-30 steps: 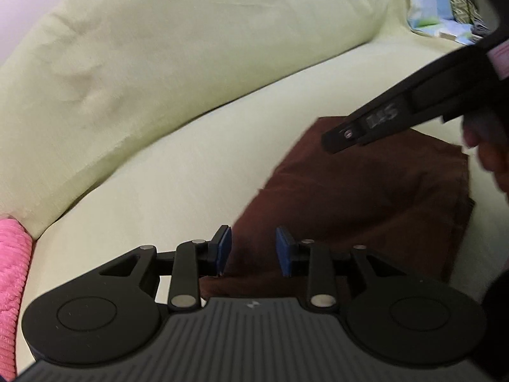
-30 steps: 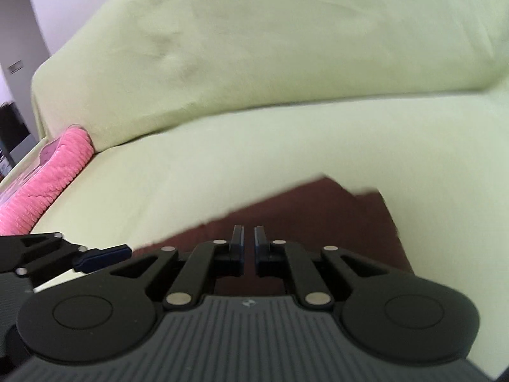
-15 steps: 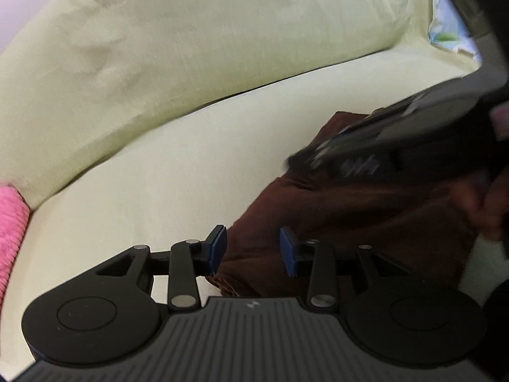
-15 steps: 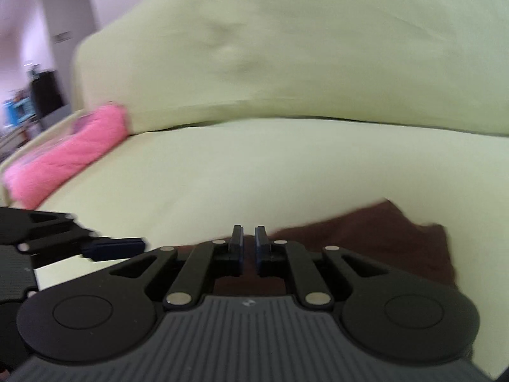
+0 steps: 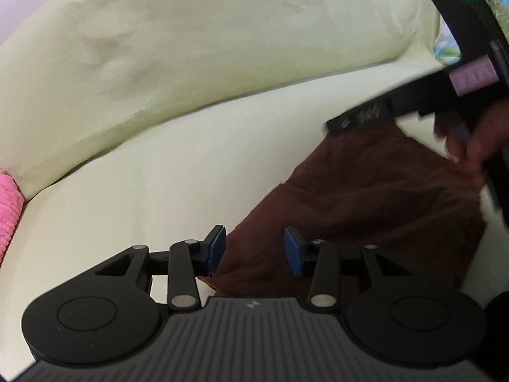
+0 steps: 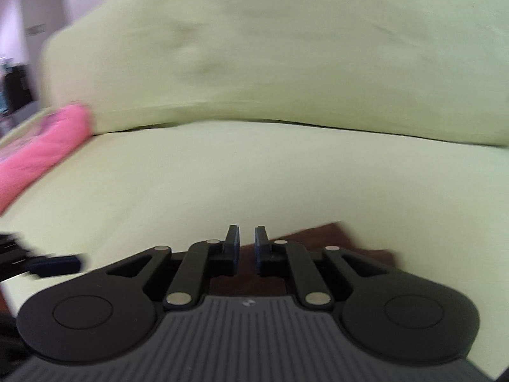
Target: Fold clothes
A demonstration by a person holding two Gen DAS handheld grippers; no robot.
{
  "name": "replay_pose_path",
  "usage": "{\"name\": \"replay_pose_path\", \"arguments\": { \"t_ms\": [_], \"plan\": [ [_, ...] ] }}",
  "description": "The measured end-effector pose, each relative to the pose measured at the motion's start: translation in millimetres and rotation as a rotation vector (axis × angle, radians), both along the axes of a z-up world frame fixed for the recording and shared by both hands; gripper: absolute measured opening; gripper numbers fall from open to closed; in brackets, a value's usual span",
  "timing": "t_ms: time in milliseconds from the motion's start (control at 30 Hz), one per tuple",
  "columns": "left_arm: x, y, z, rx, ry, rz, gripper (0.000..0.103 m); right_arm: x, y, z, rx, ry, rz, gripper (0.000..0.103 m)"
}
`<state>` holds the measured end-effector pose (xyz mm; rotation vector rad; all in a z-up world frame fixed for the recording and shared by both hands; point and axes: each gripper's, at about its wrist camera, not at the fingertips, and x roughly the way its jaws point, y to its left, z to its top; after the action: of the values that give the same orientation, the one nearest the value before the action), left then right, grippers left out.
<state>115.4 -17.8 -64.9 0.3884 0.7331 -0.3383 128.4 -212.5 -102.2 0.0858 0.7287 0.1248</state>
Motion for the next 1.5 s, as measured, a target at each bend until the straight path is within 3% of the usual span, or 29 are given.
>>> {"name": "replay_pose_path", "arguments": {
  "t_ms": [100,167,233,300,400,467,500,600,733,800,867,933,967,1133,1200,1400,1500],
  "plan": [
    [8,3,-15,-0.023,0.038,0.02,0.051,18,-19,-31,0.013,0.117,-0.042,0.014],
    [7,4,-7,-0.024,0.037,0.017,0.051,13,-25,-26,0.039,0.094,-0.046,0.016],
    [1,7,1,-0.013,0.028,0.008,0.051,-5,-30,-8,0.075,0.054,-0.075,0.027],
    [-6,11,13,0.005,0.018,-0.01,0.051,-25,-32,7,0.136,0.016,-0.106,0.037],
    [-14,19,25,-0.001,0.032,-0.068,0.05,-71,-28,26,0.308,-0.002,-0.136,0.041],
    [-20,25,34,-0.015,0.053,-0.125,0.05,-110,-21,32,0.421,0.048,-0.126,0.041],
    [-25,24,35,-0.03,0.069,-0.161,0.05,-120,-19,32,0.444,0.076,-0.112,0.038],
    [-41,14,36,-0.077,0.125,-0.27,0.05,-151,0,19,0.448,0.171,-0.047,0.005],
    [-59,-15,13,-0.03,0.234,-0.354,0.051,-148,4,7,0.401,0.18,-0.091,0.005],
    [-58,-25,-2,-0.005,0.29,-0.328,0.051,-139,-1,0,0.385,0.229,-0.121,0.007],
    [-65,-29,-2,0.017,0.284,-0.309,0.051,-138,-9,-1,0.422,0.267,-0.158,0.01],
    [-76,-26,10,0.02,0.245,-0.312,0.051,-145,-13,9,0.484,0.239,-0.16,0.028],
    [-82,-21,17,0.023,0.236,-0.306,0.052,-149,-11,14,0.503,0.229,-0.149,0.031],
    [-94,0,23,0.107,0.223,-0.269,0.053,-162,20,15,0.597,0.283,-0.057,0.031],
    [-93,9,22,0.12,0.227,-0.25,0.053,-163,33,8,0.574,0.321,-0.035,0.031],
    [-79,20,20,0.107,0.215,-0.211,0.053,-153,61,-23,0.592,0.392,-0.086,0.034],
    [-74,18,18,0.105,0.212,-0.214,0.053,-151,63,-28,0.635,0.377,-0.127,0.043]
  ]
}}
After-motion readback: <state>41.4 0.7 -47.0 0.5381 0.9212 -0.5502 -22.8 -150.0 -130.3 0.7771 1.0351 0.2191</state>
